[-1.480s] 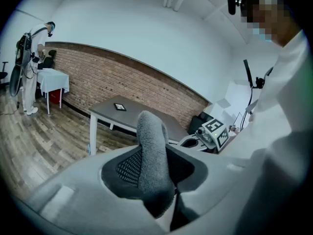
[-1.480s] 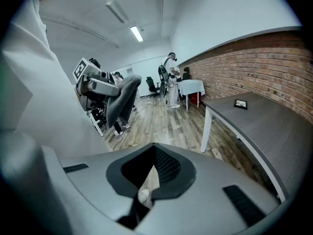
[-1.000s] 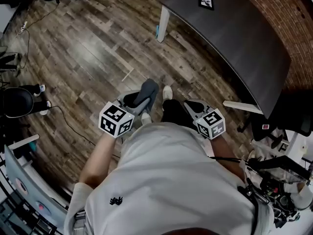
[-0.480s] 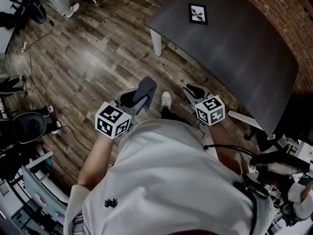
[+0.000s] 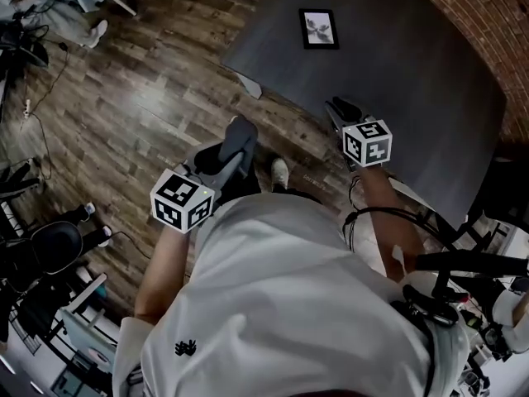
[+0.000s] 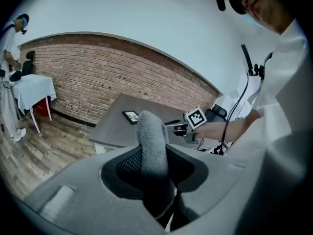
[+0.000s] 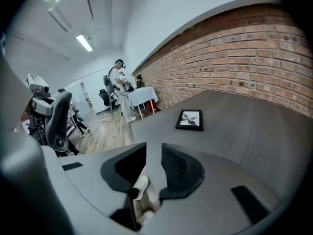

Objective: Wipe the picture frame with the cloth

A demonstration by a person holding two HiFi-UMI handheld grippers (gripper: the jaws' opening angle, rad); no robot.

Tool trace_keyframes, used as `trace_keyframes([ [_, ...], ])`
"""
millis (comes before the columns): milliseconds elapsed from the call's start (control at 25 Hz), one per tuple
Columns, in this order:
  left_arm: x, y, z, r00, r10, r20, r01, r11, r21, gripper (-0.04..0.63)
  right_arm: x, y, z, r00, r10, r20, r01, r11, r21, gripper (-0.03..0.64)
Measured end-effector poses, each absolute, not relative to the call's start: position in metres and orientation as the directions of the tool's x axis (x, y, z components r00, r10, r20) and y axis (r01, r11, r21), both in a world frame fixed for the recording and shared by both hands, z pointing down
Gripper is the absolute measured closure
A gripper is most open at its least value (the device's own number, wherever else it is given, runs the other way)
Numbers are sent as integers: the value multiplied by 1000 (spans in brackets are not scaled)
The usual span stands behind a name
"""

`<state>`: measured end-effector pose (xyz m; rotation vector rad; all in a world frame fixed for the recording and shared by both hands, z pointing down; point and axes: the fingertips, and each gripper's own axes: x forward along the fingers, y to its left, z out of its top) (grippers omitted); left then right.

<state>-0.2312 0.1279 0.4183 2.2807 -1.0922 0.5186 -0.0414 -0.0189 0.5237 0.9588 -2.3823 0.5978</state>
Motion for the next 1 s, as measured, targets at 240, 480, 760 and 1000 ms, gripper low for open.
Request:
trace_keyframes([
  [240, -262, 41, 419, 659, -539, 525, -739, -594, 318, 466, -42, -112, 532, -518, -596, 613, -820, 550, -158, 508],
  [480, -293, -44, 411, 722, -444, 531, -650, -699, 299, 466, -45, -216, 564, -377, -658, 652, -905, 413, -105, 485],
  [760, -321, -90, 428, 712, -380, 590, -630, -718, 297, 466, -41, -295, 610, -297, -657, 693, -941, 325, -95, 477],
  [1000, -314, -99, 436, 688, -409, 599, -677, -658, 328, 466, -42, -314, 636, -339, -631, 697, -932, 328, -156, 490],
])
